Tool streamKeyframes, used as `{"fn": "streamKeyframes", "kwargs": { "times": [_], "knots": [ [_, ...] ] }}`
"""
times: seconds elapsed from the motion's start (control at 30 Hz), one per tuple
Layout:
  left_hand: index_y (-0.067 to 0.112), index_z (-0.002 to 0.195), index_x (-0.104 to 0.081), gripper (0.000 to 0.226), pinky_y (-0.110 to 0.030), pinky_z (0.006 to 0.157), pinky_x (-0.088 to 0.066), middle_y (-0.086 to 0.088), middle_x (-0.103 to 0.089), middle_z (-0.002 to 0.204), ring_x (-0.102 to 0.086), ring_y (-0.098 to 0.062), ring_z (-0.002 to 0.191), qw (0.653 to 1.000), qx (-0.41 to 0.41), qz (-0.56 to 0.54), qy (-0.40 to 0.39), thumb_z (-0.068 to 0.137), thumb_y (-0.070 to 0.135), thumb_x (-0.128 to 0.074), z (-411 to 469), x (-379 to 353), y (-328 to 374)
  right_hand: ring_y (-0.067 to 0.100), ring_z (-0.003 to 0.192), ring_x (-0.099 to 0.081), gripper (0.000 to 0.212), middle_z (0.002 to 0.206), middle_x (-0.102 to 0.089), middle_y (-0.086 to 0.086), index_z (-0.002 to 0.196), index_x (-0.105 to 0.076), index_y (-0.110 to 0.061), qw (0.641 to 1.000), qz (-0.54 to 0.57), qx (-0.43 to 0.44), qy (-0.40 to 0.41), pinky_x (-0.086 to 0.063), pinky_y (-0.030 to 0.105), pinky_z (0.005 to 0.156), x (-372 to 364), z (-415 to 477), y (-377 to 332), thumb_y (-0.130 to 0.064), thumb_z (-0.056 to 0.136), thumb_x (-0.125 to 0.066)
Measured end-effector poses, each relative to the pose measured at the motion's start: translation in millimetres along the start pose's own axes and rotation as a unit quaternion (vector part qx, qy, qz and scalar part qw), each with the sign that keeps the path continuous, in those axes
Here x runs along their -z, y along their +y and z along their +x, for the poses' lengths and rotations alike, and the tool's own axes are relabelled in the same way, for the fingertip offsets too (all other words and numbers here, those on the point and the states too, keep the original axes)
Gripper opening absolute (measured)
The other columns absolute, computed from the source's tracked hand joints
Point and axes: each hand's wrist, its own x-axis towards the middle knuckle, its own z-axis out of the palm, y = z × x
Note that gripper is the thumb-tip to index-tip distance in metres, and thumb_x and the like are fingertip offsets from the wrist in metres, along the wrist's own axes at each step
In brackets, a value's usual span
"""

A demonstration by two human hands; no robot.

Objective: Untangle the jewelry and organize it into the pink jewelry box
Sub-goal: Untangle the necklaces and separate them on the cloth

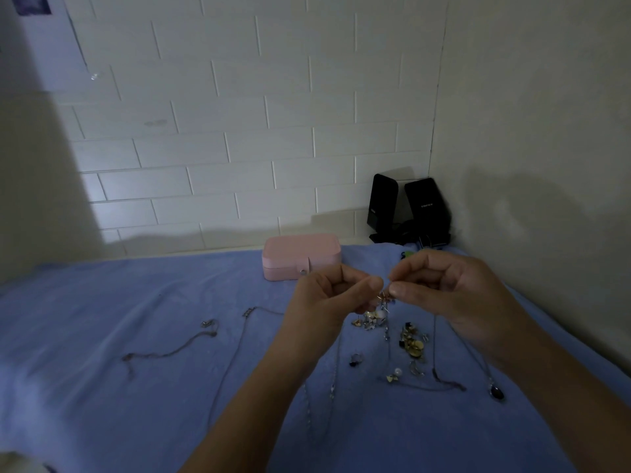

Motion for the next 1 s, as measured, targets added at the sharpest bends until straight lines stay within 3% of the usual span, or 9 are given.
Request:
{"fn": "streamKeyframes", "kwargs": {
  "times": [0.13, 0.23, 0.3, 0.37, 0.43, 0.5, 0.7, 0.83, 1.0],
  "knots": [
    [0.013, 0.072, -0.068, 0.014, -0.018, 0.065, -0.049, 0.003, -0.066, 0.063, -0.06, -0.008, 0.061, 1.0, 0.008, -0.012, -0.015, 0.072, 0.027, -0.065, 1, 0, 0, 0.013, 0.072, -0.07, 0.012, 0.078, -0.073, 0.005, 0.078, -0.073, -0.011, 0.999, -0.015, 0.027, 0.01, -0.053, 0.015, 0.064, -3, -1, -3, -0.01, 0.068, -0.069],
    [0.013, 0.072, -0.068, 0.01, -0.016, 0.063, -0.048, 0.005, -0.066, 0.062, -0.06, -0.005, 0.059, 1.0, 0.012, -0.025, -0.013, 0.073, 0.022, -0.064, 1, 0, 1, 0.039, 0.08, -0.064, 0.013, 0.082, -0.073, 0.006, 0.078, -0.076, -0.024, 0.997, -0.058, 0.046, 0.025, -0.055, 0.041, 0.072, -3, -2, -3, -0.023, 0.065, -0.071],
    [0.013, 0.072, -0.069, 0.009, -0.015, 0.063, -0.048, 0.005, -0.066, 0.061, -0.06, -0.004, 0.059, 0.999, 0.013, -0.028, -0.016, 0.073, 0.02, -0.063, 1, 0, 1, 0.046, 0.077, -0.06, 0.014, 0.08, -0.072, 0.006, 0.079, -0.076, -0.031, 0.995, -0.082, 0.056, 0.031, -0.052, 0.049, 0.073, -1, -2, -1, -0.027, 0.066, -0.072],
    [0.013, 0.071, -0.07, 0.009, -0.015, 0.063, -0.049, 0.004, -0.067, 0.061, -0.061, -0.005, 0.059, 0.999, 0.018, -0.028, -0.02, 0.072, 0.02, -0.064, 0, 0, 2, 0.034, 0.061, -0.06, 0.011, 0.068, -0.07, 0.0, 0.076, -0.077, -0.032, 0.99, -0.115, 0.07, 0.034, -0.053, 0.039, 0.06, 2, -1, 0, -0.029, 0.067, -0.072],
    [0.012, 0.071, -0.07, 0.01, -0.015, 0.062, -0.049, 0.003, -0.067, 0.06, -0.06, -0.005, 0.057, 0.999, 0.031, -0.024, -0.022, 0.069, 0.021, -0.065, 0, 1, 2, 0.008, 0.045, -0.044, 0.008, 0.051, -0.058, -0.011, 0.074, -0.076, -0.031, 0.984, -0.149, 0.099, 0.029, -0.04, 0.016, 0.048, 1, -2, 0, -0.027, 0.069, -0.07],
    [0.015, 0.068, -0.071, 0.009, -0.015, 0.061, -0.049, 0.004, -0.066, 0.059, -0.058, -0.005, 0.056, 0.998, 0.042, -0.021, -0.028, 0.068, 0.023, -0.066, 0, 1, 2, 0.005, 0.042, -0.035, 0.008, 0.044, -0.045, -0.013, 0.076, -0.074, -0.028, 0.976, -0.175, 0.123, 0.027, -0.031, 0.009, 0.047, -2, -3, 0, -0.024, 0.072, -0.069],
    [0.013, 0.079, -0.072, 0.014, -0.014, 0.064, -0.048, 0.004, -0.07, 0.066, -0.062, -0.004, 0.063, 0.999, 0.03, -0.02, -0.003, 0.07, 0.022, -0.066, 0, 1, 0, 0.01, 0.046, -0.035, 0.007, 0.052, -0.05, 0.01, 0.076, -0.073, -0.031, 0.985, -0.153, 0.08, 0.015, -0.033, 0.017, 0.047, 2, -2, -1, -0.032, 0.07, -0.07],
    [0.014, 0.08, -0.071, 0.014, -0.015, 0.063, -0.049, 0.005, -0.069, 0.065, -0.062, -0.004, 0.063, 0.998, 0.017, -0.015, 0.051, 0.07, 0.022, -0.066, 2, 4, -2, 0.007, 0.044, -0.031, 0.013, 0.053, -0.057, -0.006, 0.075, -0.077, -0.034, 0.984, -0.163, 0.067, -0.012, -0.032, 0.012, 0.047, 8, -2, -6, -0.034, 0.063, -0.072],
    [0.011, 0.078, -0.068, 0.013, -0.015, 0.062, -0.048, 0.005, -0.068, 0.064, -0.061, -0.004, 0.061, 0.998, -0.003, -0.027, 0.051, 0.068, 0.018, -0.068, 2, 2, 1, 0.003, 0.051, -0.045, 0.02, 0.067, -0.064, 0.002, 0.081, -0.077, -0.034, 0.983, -0.166, 0.08, -0.008, -0.036, 0.011, 0.054, 8, -2, -8, -0.033, 0.061, -0.075]
  ]
}}
